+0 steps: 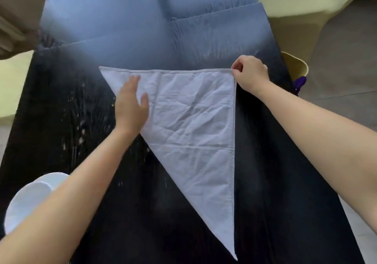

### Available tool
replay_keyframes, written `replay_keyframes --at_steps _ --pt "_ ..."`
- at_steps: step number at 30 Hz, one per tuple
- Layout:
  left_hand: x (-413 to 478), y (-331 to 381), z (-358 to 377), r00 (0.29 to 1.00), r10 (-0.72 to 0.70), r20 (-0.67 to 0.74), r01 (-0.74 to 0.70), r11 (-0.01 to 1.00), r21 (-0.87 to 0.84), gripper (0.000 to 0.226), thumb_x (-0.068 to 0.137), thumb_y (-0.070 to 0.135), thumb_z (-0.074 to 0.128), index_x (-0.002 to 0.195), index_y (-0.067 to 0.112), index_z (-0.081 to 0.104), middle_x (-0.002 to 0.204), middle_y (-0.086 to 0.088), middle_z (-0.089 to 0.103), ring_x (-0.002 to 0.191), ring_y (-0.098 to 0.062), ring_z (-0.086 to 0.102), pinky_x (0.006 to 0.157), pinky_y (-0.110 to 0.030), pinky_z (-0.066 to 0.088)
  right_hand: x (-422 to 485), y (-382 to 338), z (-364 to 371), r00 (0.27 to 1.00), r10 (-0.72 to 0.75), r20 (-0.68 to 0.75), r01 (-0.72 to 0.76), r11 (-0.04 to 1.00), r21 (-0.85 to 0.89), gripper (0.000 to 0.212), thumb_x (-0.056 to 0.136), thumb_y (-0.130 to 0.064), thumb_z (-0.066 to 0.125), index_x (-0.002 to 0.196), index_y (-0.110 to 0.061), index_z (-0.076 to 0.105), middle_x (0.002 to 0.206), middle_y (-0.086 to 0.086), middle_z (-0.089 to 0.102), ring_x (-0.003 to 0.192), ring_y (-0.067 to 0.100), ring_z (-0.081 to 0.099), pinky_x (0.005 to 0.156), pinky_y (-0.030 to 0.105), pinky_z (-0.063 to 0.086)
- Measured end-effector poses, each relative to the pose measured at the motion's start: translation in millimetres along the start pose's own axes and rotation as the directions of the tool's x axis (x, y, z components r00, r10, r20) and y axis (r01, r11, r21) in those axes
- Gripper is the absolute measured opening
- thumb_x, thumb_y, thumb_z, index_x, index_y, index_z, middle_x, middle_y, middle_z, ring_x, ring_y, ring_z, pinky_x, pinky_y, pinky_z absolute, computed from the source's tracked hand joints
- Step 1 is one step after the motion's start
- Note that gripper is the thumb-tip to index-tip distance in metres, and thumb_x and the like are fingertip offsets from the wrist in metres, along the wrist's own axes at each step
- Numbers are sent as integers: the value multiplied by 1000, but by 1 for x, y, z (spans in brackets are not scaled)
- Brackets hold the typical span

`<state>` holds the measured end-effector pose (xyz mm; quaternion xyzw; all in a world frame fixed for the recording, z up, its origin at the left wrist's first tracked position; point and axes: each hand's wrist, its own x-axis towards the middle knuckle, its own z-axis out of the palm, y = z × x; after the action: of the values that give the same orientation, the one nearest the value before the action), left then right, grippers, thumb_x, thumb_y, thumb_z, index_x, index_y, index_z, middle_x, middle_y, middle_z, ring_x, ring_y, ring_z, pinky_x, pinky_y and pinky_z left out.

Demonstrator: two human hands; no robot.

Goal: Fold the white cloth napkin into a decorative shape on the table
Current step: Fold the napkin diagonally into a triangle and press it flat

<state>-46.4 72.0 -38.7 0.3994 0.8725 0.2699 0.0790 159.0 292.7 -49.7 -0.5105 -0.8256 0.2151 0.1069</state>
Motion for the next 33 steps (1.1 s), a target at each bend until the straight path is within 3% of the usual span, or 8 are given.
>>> replay_keyframes --at_steps 2,4,8,12,22,25,29,33 --pt "-64 28 36 951 241 195 -262 961 87 56 92 35 32 143 11 30 153 -11 25 143 -26 19 116 -46 10 -7 -6 3 996 -14 -87 6 996 -91 19 89 -15 49 102 -6 59 113 17 57 106 35 51 90 48 43" --pt "-105 44 66 910 269 316 -337 923 184 64 90 46 19 146 15 21 156 -8 16 144 -22 7 116 -44 -1 -24 -17 9 982 -144 -121 127 983 -134 25 86 -8 46 109 -4 56 117 19 54 110 36 47 92 46 39" --pt "-124 51 87 909 327 258 -395 874 283 61 92 44 27 141 10 34 149 -15 33 139 -30 26 112 -46 9 -73 -24 36 888 -459 4 456 881 -123 41 84 -14 45 122 -1 53 132 20 54 122 37 48 102 44 36" --pt "-127 48 83 888 366 278 -444 841 310 64 91 47 27 140 8 36 148 -15 35 137 -31 31 111 -45 11 -92 -6 46 945 -314 88 324 935 -145 58 89 -32 32 138 -2 37 150 18 32 141 31 27 116 44 15" --pt "-175 57 74 842 411 350 -509 821 260 73 83 51 36 139 3 38 148 -17 34 138 -31 30 112 -46 13 -102 15 26 964 -267 4 264 949 -175 45 93 -22 43 132 0 45 144 21 41 136 34 35 115 47 23" --pt "-164 46 58 827 431 361 -523 825 214 70 81 47 38 136 4 43 146 -17 38 136 -31 34 116 -44 19 -106 10 25 943 -327 -64 309 930 -196 32 89 -19 49 114 -2 59 125 20 58 119 37 51 103 49 37" --pt "-180 52 42 838 474 271 -532 820 210 35 75 37 50 89 7 60 98 -12 63 90 -31 58 75 -41 51 -118 0 30 920 -360 -158 322 920 -223 16 85 -14 52 90 -5 64 98 12 65 92 36 57 77 41 43" --pt "-199 59 44 880 418 228 -467 850 245 22 73 33 42 66 12 44 62 -2 47 54 -19 45 46 -25 30 -121 -6 30 938 -279 -204 252 956 -151 12 84 -10 56 88 -3 65 96 16 63 91 38 53 74 42 41"
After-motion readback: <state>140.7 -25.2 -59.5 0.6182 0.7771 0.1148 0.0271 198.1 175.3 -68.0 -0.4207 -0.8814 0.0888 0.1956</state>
